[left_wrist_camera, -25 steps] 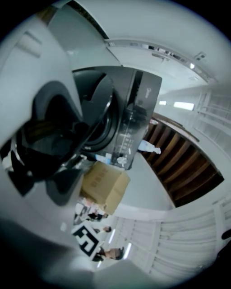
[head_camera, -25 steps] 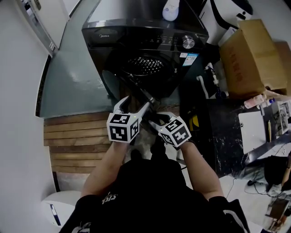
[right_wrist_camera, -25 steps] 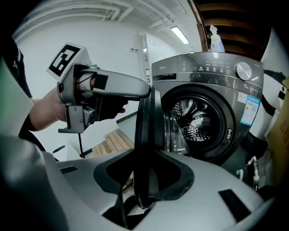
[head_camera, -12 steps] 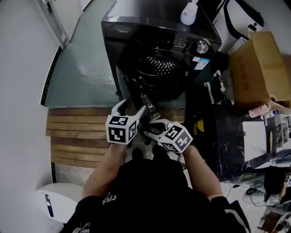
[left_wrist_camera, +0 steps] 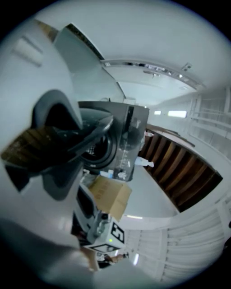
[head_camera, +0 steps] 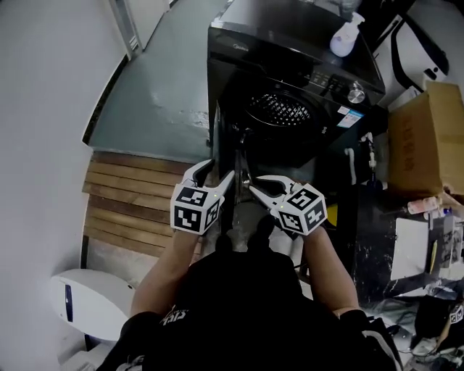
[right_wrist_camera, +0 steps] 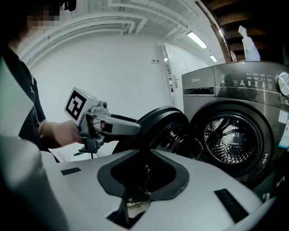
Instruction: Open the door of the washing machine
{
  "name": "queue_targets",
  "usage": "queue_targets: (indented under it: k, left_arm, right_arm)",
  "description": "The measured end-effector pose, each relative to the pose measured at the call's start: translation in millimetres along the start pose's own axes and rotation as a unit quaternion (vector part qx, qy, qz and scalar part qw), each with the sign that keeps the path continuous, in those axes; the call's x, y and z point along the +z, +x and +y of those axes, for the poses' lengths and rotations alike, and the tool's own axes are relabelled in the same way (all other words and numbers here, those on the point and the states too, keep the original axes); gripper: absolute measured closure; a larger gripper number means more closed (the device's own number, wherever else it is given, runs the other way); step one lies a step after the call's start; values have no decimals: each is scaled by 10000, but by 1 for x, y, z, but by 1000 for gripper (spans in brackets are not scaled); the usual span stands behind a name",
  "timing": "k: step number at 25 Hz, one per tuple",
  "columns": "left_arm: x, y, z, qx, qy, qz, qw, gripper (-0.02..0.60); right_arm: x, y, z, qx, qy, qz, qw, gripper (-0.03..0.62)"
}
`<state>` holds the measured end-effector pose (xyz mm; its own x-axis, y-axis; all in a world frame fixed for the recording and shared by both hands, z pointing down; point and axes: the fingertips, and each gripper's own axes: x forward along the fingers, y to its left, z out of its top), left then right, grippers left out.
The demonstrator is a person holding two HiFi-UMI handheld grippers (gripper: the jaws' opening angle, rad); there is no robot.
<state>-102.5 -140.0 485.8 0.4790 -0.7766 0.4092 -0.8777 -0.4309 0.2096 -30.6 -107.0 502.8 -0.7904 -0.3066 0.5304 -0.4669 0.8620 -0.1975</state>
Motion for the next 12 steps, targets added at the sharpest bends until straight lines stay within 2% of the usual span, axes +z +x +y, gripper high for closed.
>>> queue_targets:
  k: [4, 12]
  left_arm:
    - [-1, -15, 18, 260, -1, -25, 9997, 406]
    - [-3, -43, 64, 906, -251, -201, 9954, 448]
  right_arm:
    - [17, 7, 4, 94, -99, -119, 9998, 544]
    - [32, 13, 9, 275, -328, -141, 9990, 548]
